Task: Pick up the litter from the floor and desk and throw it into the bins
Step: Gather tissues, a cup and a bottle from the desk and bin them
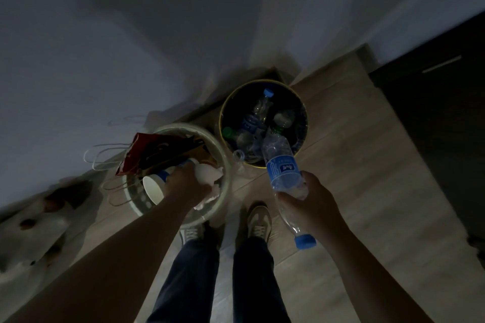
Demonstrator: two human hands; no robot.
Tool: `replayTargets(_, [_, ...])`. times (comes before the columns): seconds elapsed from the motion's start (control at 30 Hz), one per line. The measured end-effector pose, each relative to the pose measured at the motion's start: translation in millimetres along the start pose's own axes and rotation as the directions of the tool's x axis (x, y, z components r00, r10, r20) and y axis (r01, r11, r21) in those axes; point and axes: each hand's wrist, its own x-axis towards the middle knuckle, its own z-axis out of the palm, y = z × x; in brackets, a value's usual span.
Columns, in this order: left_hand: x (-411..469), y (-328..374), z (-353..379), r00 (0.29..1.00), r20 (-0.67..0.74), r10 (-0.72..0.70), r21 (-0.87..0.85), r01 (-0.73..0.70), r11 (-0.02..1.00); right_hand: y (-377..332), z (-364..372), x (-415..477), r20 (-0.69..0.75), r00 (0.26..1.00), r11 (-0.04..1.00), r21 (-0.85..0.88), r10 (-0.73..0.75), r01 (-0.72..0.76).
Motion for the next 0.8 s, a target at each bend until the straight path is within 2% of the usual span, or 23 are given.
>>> replayTargets(0.17, [12.8, 0.1, 1.6, 0.999, -0.034, -0.018, 0.073, 0.020, 0.997, 4.1, 7.3, 11.7, 0.015, 1.000, 1.000, -0.007, -0.002, 0.002])
replayTargets(0.33, [20.4, 2.0, -13.8, 0.989, -0.127, -0.075, 0.075, 0.085, 0.994, -3.6, 6.1, 19.0, 0.008, 1.000, 1.000, 0.013, -0.013, 0.013])
replayTargets(0.47, [30.0, -1.0, -29.3, 0.988, -0.126, -0.084, 0.192, 0.108, 0.975, -15.2, 4.6, 28.4, 0.002, 1.000, 1.000, -0.004, -0.023, 0.023])
replayTargets(0.57, [33.4, -4.4, -34.0, 0.988, -0.135, -0.075, 0.200, 0.101, 0.975, -23.8, 4.2, 38.2, -0.002, 1.000, 0.999, -0.047, 0.026, -0.026])
replayTargets(0.7, [33.4, -10.5, -35.5, 0.992, -0.123, -0.024, 0.190, 0.047, 0.981, -35.9, 5.4, 54.4, -0.032, 0.987, 0.980, -0.114, 0.159, -0.161])
replayTargets(0.8, [32.7, -13.9, -36.7, 0.993, -0.110, 0.037, 0.206, -0.014, 0.979, -45.3, 5.1, 68.1, -0.054, 0.982, 0.968, -0.164, 0.181, -0.188])
